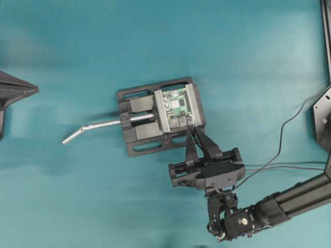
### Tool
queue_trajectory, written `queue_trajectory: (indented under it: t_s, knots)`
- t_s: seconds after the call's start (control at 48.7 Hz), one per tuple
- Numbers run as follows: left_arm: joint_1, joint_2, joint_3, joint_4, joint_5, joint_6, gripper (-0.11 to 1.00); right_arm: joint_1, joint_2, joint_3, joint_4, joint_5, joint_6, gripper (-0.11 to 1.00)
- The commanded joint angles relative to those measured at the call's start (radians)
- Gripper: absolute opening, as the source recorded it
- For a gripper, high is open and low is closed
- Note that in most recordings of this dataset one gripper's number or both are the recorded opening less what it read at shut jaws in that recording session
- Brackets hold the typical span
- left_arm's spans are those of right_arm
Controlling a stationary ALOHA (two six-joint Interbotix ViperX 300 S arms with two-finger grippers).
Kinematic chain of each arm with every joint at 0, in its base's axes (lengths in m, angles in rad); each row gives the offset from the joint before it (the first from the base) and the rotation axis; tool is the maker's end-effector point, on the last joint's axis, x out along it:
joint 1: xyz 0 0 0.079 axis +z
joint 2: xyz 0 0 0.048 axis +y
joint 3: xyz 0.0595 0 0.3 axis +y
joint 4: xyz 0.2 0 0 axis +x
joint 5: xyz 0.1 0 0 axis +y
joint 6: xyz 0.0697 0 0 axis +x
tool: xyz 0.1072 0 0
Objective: Insert the USB into the fixed PCB.
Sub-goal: 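Push the USB plug into the right-side USB port with the right gripper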
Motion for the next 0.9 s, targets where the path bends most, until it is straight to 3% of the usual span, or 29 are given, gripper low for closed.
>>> queue_trajectory:
  t_s: [0.0,0.678,0.883]
  knots:
    - [0.005,0.009,-0.029,0.003,-0.005,-0.005,0.03,-0.072,-0.018,-0.015,-0.021,0.014,0.003,0.21]
    - [0.005,0.009,-0.029,0.003,-0.005,-0.006,0.03,-0.018,-0.026,-0.018,0.0,0.012,0.014,0.21]
    - [0.005,0.009,-0.029,0.003,-0.005,-0.006,0.03,-0.005,-0.031,-0.018,0.008,0.012,0.014,0.26]
